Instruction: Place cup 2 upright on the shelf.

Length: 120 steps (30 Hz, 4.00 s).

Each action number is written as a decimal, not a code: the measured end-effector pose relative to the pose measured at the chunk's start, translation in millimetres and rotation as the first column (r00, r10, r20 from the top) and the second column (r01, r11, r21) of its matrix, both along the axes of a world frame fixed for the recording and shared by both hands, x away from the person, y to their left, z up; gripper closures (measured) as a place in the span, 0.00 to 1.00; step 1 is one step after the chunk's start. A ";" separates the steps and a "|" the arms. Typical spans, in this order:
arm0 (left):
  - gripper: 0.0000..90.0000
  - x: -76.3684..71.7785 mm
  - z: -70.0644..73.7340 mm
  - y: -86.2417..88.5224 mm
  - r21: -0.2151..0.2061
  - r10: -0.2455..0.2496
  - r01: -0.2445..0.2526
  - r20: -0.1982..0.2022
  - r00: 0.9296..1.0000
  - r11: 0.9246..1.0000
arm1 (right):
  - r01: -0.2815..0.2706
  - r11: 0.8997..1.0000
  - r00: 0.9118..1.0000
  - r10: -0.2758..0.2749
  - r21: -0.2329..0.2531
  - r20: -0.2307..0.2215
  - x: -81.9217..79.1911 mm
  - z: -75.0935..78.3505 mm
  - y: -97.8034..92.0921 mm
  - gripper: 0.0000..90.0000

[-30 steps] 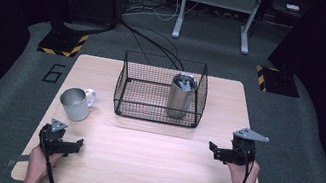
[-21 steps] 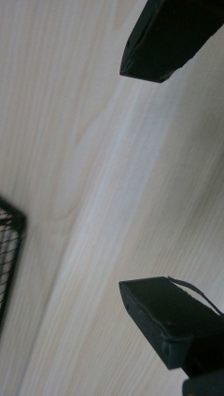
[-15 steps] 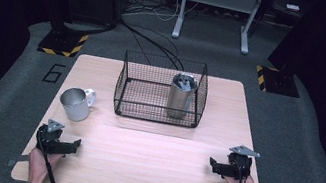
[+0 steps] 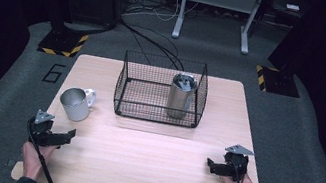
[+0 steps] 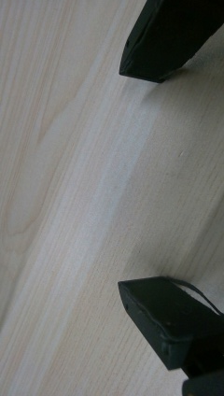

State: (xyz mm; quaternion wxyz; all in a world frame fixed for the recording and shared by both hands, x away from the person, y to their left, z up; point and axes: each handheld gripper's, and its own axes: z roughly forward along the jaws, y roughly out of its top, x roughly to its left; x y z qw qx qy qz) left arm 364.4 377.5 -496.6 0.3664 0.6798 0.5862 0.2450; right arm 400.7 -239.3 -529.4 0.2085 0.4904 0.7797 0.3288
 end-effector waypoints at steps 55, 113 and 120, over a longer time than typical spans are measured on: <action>0.06 100.1 36.3 -1.7 0.032 -0.063 0.062 0.028 0.998 0.998 | -0.040 0.999 0.999 0.040 0.004 -0.003 -0.3 -0.3 -4.4 0.00; 0.06 25.1 102.7 -46.2 0.045 -0.196 0.192 0.114 0.974 0.980 | -0.045 0.999 0.999 0.045 0.002 -0.003 -0.7 -0.2 -5.4 0.00; 0.06 25.1 109.0 -55.7 0.040 -0.229 0.226 0.113 0.967 0.973 | -0.045 0.999 0.999 0.045 0.002 -0.003 -0.7 -0.2 -5.4 0.00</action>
